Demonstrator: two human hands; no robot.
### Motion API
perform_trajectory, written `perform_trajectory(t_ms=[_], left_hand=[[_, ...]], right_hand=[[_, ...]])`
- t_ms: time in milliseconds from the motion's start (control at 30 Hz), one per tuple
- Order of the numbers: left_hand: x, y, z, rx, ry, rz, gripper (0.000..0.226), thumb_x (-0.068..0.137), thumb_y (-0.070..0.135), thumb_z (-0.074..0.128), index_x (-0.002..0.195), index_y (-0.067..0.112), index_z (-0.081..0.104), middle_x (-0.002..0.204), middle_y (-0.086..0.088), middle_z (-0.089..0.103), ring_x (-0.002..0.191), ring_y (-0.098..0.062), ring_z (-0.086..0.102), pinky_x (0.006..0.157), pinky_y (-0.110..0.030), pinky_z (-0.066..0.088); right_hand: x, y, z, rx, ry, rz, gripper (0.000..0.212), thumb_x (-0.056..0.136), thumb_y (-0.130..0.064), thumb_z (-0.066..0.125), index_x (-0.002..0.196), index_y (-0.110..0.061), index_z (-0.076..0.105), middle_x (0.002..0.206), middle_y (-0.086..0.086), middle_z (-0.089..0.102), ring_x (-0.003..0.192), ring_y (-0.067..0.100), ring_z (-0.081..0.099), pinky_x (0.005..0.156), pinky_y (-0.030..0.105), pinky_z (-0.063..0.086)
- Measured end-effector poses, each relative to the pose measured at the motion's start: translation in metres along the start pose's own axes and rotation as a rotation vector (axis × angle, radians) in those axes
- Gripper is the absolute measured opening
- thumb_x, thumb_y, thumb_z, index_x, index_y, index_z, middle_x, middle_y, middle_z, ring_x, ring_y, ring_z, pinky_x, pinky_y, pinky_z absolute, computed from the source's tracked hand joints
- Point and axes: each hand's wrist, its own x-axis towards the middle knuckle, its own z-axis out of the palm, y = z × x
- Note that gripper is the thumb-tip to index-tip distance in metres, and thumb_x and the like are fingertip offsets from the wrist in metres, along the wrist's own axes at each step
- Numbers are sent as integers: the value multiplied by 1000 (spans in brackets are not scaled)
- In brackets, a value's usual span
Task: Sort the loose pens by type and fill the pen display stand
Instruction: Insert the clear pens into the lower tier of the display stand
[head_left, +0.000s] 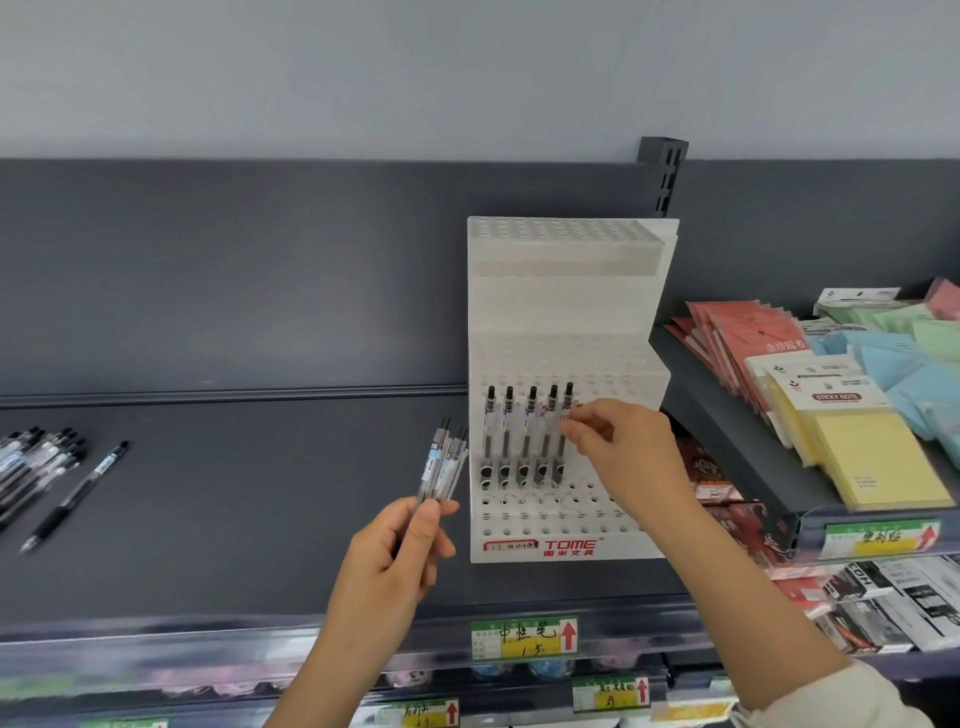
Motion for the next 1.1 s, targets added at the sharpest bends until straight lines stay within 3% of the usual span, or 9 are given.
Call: perform_trajectory(t_ms=[200, 400, 500, 633, 700, 767, 833, 933, 1100], left_hand=[[-1, 0, 6, -13, -48, -6, 20, 94, 18, 47, 94, 21, 67, 64, 9, 62, 54, -2, 49, 49, -15, 41], [-1, 1, 14, 5, -121, 18, 19, 93, 18, 47, 94, 20, 66, 65, 8, 63, 54, -3, 51, 49, -17, 42], [-3, -1, 18, 30, -159, 26, 18, 92, 17, 48, 90, 20, 66, 66, 7, 65, 55, -4, 53, 50, -18, 43], [-1, -4, 17, 4, -90, 17, 20, 84, 33, 50, 90, 30, 68, 79, 10, 72, 74, -5, 66, 64, -20, 51], [1, -8, 12, 3, -33, 24, 26, 78, 41, 49, 93, 33, 68, 88, 14, 72, 85, -3, 66, 76, -23, 51], [3, -12, 7, 23, 15, 36, 28, 77, 45, 48, 94, 36, 68, 86, 13, 70, 84, -1, 63, 80, -25, 50], [3, -13, 3, 59, 47, 49, 27, 78, 47, 47, 94, 39, 68, 72, 10, 61, 68, -3, 56, 72, -25, 48], [2, -11, 1, 100, 80, 68, 22, 87, 39, 48, 97, 37, 67, 54, 14, 45, 49, -4, 36, 52, -15, 33], [0, -9, 2, 130, 86, 68, 20, 92, 29, 49, 99, 33, 67, 49, 12, 41, 45, -3, 34, 46, -10, 30]], right_hand=[[-17, -10, -8, 85, 116, 25, 9, 84, -32, 66, 78, -27, 61, 72, -9, 59, 65, 2, 53, 59, 13, 41], [-44, -36, 5, 446, -362, 93, 13, 84, -24, 65, 83, -37, 65, 77, -18, 66, 70, -8, 57, 63, 11, 44], [-54, -37, 15, 542, -393, 76, 19, 86, -16, 63, 75, -32, 65, 69, -17, 66, 67, -3, 58, 63, 14, 46], [-54, -34, 10, 605, -330, 138, 18, 86, -10, 61, 76, -24, 65, 70, -9, 69, 67, 7, 64, 62, 19, 52], [-48, -31, -2, 625, -239, 170, 14, 87, -8, 59, 79, -19, 65, 73, -4, 70, 66, 9, 65, 61, 19, 53], [-38, -27, -19, 603, -105, 163, 14, 87, -8, 58, 79, -18, 64, 73, -2, 69, 64, 6, 65, 61, 17, 54], [-27, -22, -35, 504, 44, 103, 14, 87, -10, 59, 79, -21, 63, 73, -4, 68, 62, 3, 64, 62, 15, 54], [-13, -15, -48, 345, 202, 20, 12, 90, -16, 59, 83, -25, 63, 77, -10, 67, 66, 3, 64, 65, 17, 54], [-1, -12, -45, 159, 223, -37, 6, 91, -21, 57, 91, -23, 62, 79, -12, 65, 70, 4, 63, 70, 22, 50]])
